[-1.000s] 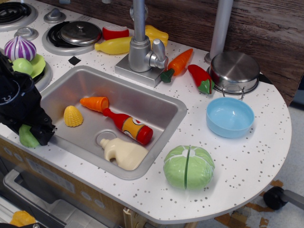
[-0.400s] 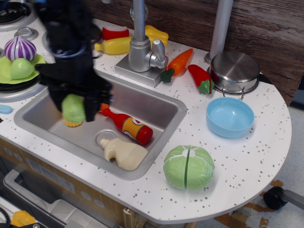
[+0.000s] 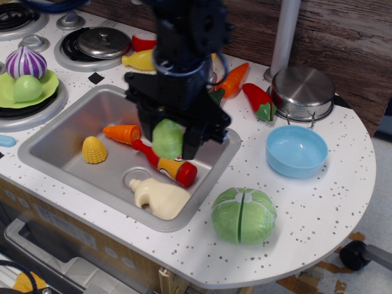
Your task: Put broccoli in bowl
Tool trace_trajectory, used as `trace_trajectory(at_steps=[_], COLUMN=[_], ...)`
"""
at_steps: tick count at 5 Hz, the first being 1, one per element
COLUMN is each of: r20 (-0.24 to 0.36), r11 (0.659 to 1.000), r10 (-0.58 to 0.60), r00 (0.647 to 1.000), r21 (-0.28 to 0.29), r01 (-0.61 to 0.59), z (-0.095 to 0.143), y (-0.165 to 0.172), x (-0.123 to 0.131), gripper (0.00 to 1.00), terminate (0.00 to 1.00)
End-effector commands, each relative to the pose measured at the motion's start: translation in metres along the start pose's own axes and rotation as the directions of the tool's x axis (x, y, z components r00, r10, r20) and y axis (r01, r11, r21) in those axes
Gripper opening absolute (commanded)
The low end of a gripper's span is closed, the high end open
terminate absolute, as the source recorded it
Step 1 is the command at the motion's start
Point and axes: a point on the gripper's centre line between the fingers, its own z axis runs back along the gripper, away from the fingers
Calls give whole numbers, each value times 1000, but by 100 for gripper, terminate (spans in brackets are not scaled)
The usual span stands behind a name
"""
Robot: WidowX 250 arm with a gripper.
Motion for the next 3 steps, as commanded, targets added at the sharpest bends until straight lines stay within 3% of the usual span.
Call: trace_trajectory(at_steps=[1, 2, 3], r20=[68, 111, 133], r11=[995, 987, 980], r10=[-80, -121, -139], r00=[994, 986, 981], r21=[-54, -95, -126], r01=[84, 132, 156], z=[21, 19, 15], y=[-28, -51, -67], x=[45, 68, 82], gripper=[0, 0, 0], terminate=[0, 0, 100])
